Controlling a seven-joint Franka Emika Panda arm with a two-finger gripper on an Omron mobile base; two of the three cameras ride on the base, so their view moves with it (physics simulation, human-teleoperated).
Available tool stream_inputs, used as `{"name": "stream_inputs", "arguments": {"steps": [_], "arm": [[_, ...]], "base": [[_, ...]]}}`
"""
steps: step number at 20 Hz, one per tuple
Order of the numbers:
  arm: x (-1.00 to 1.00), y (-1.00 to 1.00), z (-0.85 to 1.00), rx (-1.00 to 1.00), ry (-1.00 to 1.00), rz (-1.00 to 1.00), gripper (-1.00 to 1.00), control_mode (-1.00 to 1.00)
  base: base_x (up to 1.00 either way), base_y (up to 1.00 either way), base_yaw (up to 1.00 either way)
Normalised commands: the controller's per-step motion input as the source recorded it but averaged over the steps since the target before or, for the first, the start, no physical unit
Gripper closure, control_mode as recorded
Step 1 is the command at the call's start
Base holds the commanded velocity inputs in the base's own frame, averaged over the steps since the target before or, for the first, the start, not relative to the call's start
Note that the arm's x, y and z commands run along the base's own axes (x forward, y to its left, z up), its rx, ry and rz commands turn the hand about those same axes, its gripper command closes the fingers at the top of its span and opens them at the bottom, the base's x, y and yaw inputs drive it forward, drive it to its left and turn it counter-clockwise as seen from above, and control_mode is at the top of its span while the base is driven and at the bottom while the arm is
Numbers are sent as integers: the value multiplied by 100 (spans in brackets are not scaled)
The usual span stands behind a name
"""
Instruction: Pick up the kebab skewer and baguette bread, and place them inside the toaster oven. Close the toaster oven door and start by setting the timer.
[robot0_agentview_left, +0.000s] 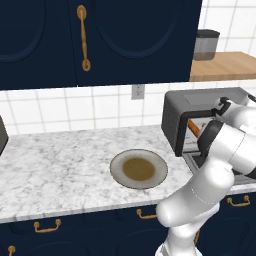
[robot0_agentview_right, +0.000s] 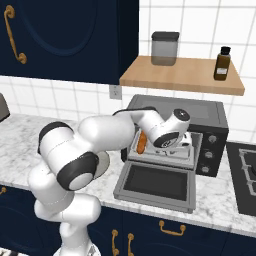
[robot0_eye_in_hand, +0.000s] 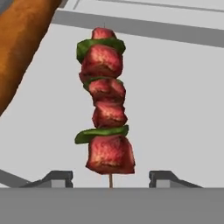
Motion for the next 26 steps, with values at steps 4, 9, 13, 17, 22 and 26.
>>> {"name": "stream_inputs", "arguments": {"steps": [4,9,13,17,22,26], "arm": [[-6,0,10,0,-8,0,-100,-100],[-42,2,17,0,-7,-1,-100,-100],[-67,1,11,1,0,-12,-100,-100],[-73,0,8,4,8,-27,-100,-100],[-8,4,-24,0,21,-37,-100,-100],[21,11,-39,-4,3,-27,-100,-100]], "base": [[0,0,0],[0,0,0],[0,0,0],[0,0,0],[0,0,0],[0,0,0]]}}
